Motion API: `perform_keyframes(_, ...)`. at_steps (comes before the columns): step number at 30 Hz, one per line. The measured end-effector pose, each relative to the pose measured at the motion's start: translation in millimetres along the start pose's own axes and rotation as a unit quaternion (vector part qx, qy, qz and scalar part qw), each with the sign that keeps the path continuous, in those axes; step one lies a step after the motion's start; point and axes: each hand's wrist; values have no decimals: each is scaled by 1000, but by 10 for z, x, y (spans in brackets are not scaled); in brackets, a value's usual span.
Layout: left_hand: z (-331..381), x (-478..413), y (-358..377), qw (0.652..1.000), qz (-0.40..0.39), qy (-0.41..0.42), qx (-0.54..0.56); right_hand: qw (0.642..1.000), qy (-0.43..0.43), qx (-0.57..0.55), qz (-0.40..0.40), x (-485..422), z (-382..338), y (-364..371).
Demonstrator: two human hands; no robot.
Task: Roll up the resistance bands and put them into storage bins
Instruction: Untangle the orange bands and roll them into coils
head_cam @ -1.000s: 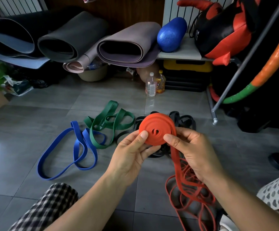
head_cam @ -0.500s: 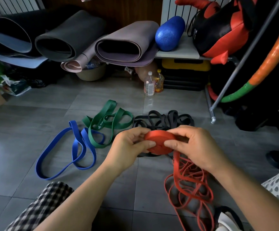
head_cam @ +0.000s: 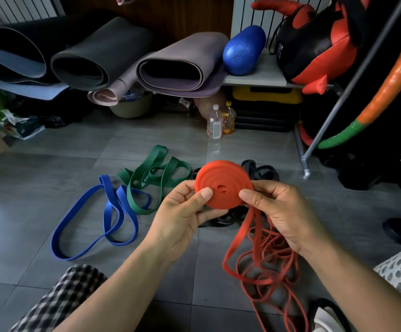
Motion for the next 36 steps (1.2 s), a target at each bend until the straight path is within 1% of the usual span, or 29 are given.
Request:
perform_keyframes(2, 19, -15, -33, 999, 4, -23, -43, 999, 3, 48, -17, -8, -33, -39)
perform_keyframes(4, 51, -40, -88, 986, 37, -10, -163, 986, -16, 163, -34, -5, -65, -78)
perform_keyframes(5, 65, -51, -119, 974, 48, 7, -223, 970, -35, 236, -48, 6, -75, -90)
perform_keyframes(7, 97, -54, -150, 952, 38, 29, -304, 932, -71, 349, -70, 31, -91, -80)
perform_keyframes(8, 107, -48, -150, 944, 29, 32, -327, 921, -80, 375, -75, 39, -91, -70)
perform_keyframes(9, 114, -37, -143, 941, 28, 33, -336, 918, -86, 381, -76, 45, -87, -67)
perform_keyframes(10, 115, -28, -134, 943, 32, 33, -330, 925, -83, 362, -73, 47, -93, -63)
perform_keyframes(11, 115, -19, -118, 949, 36, 33, -311, 942, -73, 320, -66, 43, -110, -60)
perform_keyframes(13, 104, -5, -87, 968, 37, 34, -247, 975, -48, 213, -39, 26, -148, -54)
perform_keyframes(15, 101, 1, -51, 984, 40, 34, -170, 990, -35, 136, -12, 14, -175, -58)
perform_keyframes(17, 97, -5, -22, 994, 44, 36, -95, 995, -31, 94, 0, 10, -175, -59)
perform_keyframes(19, 81, -6, 2, 997, 42, 33, -50, 998, -29, 57, 17, 15, -142, -44)
perform_keyframes(21, 47, -2, 26, 999, 43, 23, -21, 999, -27, 25, 34, 20, -80, -23)
perform_keyframes(27, -41, -9, 62, 998, 31, -12, 51, 998, -21, -36, 44, 33, 20, 91)
perform_keyframes(30, -58, -5, 62, 997, 28, -24, 72, 998, -25, -35, 50, 52, 58, 157)
perform_keyframes(33, -44, -18, 8, 997, 27, -56, 45, 999, -25, 35, 25, 40, 34, 106)
perform_keyframes(34, -21, -26, -17, 998, 32, -62, 3, 997, -24, 74, 13, 33, 7, 64)
perform_keyframes(36, 27, -51, -91, 987, 58, -37, -145, 978, -44, 202, -7, 18, -30, -35)
Point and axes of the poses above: each hand's wrist, its own x-axis away from the middle knuckle, its own y-axis out of the palm, z = x × y, and after that the axes turned 9 degrees about -y, right-handed
